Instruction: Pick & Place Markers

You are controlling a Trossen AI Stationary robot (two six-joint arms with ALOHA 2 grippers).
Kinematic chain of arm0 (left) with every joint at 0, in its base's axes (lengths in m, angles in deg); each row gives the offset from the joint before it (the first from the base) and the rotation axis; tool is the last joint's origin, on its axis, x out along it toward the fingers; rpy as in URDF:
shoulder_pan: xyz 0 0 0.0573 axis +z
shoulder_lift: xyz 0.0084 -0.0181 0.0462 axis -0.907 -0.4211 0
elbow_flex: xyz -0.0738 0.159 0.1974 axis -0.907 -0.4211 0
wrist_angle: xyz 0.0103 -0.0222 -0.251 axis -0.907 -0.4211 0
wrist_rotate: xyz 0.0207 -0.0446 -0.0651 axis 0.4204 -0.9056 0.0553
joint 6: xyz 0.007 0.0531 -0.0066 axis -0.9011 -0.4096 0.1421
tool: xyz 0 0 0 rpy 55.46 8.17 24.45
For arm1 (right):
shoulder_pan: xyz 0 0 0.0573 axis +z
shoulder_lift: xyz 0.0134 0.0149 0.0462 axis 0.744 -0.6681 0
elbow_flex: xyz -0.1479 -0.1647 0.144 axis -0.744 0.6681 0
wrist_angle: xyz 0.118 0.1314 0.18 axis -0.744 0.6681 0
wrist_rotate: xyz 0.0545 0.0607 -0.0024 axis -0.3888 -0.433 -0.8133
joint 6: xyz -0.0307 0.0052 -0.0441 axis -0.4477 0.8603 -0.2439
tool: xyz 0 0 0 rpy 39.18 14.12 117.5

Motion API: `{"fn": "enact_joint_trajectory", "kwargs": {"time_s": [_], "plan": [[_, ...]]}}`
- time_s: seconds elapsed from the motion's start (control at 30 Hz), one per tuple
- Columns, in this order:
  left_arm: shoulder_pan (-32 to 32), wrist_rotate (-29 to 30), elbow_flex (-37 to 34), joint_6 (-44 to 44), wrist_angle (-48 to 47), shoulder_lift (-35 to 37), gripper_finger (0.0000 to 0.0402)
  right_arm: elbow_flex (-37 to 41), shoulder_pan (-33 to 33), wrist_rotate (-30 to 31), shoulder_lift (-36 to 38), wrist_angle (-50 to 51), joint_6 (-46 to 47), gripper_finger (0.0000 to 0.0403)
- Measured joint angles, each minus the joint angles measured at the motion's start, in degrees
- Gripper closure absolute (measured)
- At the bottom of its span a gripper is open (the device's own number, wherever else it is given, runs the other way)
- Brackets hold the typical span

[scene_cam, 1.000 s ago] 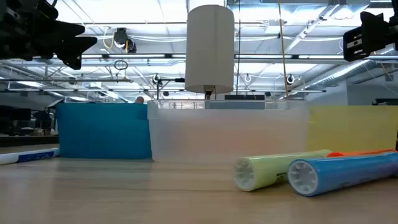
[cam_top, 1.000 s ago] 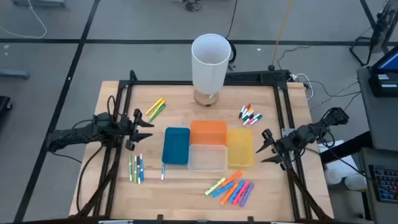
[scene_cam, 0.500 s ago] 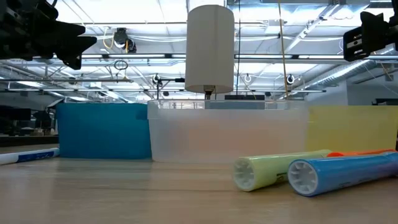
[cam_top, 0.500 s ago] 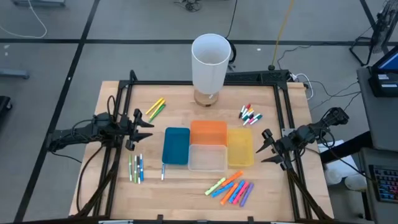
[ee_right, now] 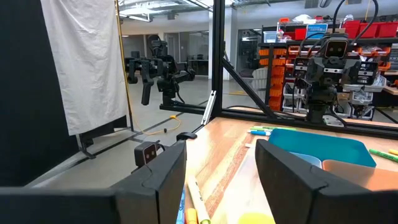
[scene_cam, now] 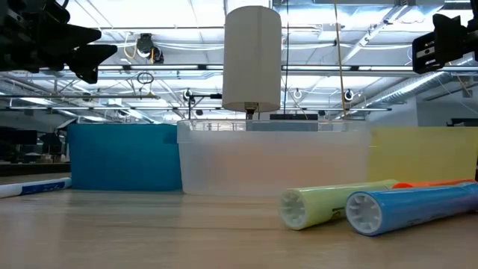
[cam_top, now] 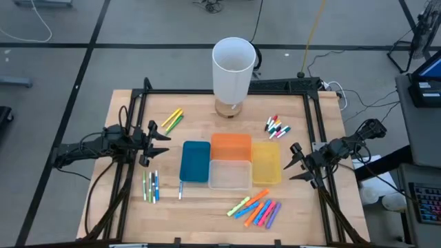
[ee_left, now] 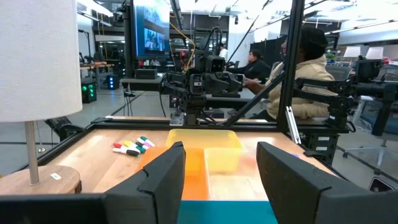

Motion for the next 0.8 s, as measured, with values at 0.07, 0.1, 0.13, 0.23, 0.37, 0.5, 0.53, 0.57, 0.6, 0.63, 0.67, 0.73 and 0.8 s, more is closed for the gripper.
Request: {"fn": "enact_joint_trajectory", "kwargs": {"time_s": [0.07, 0.1, 0.13, 0.23, 0.37, 0.5, 0.53, 0.57, 0.6, 0.63, 0.67, 0.73, 0.8], "plan": [[-0.02, 0.0, -0.01, -0.01, -0.01, 0.01, 0.0201, -0.02, 0.0, -0.02, 0.0, 0.02, 0.02, 0.0222], [-0.01, 0.0, -0.01, -0.01, 0.0, -0.01, 0.0203, -0.02, 0.0, 0.0, 0.0, 0.02, 0.0, 0.0222], [-0.02, 0.0, -0.01, -0.01, -0.01, 0.02, 0.0205, -0.02, 0.0, 0.0, 0.0, 0.0, 0.01, 0.0222], [0.0, 0.0, -0.01, -0.01, 0.0, 0.01, 0.0212, -0.01, 0.0, -0.01, 0.0, 0.01, 0.0, 0.0222], [0.01, 0.0, -0.01, -0.01, 0.02, -0.01, 0.022, -0.02, 0.02, -0.02, -0.01, 0.0, 0.02, 0.0222], [-0.01, 0.0, -0.01, -0.01, 0.02, -0.01, 0.0227, -0.01, 0.01, -0.01, -0.02, 0.01, 0.0, 0.0222], [0.0, 0.0, 0.01, -0.01, 0.0, 0.02, 0.0229, 0.0, 0.0, 0.0, 0.0, 0.0, 0.0, 0.0222], [-0.02, 0.0, -0.01, -0.01, 0.0, 0.0, 0.0231, -0.01, 0.02, -0.02, -0.02, 0.0, 0.02, 0.0222], [0.01, 0.0, 0.0, -0.01, 0.02, 0.01, 0.0232, 0.0, 0.0, -0.02, -0.02, 0.0, 0.02, 0.0222], [0.0, 0.0, -0.01, -0.01, 0.0, 0.02, 0.0233, -0.01, 0.01, -0.02, -0.01, 0.01, 0.02, 0.0222], [-0.02, 0.0, -0.01, -0.01, 0.02, -0.01, 0.0234, 0.0, 0.0, -0.02, 0.0, 0.02, 0.02, 0.0222], [0.0, 0.0, 0.0, -0.01, 0.02, -0.01, 0.0232, 0.0, 0.0, 0.0, -0.02, 0.0, 0.01, 0.0222], [0.0, 0.0, -0.01, -0.01, 0.02, -0.01, 0.0229, -0.01, 0.01, 0.0, -0.01, 0.01, 0.02, 0.0222]]}}
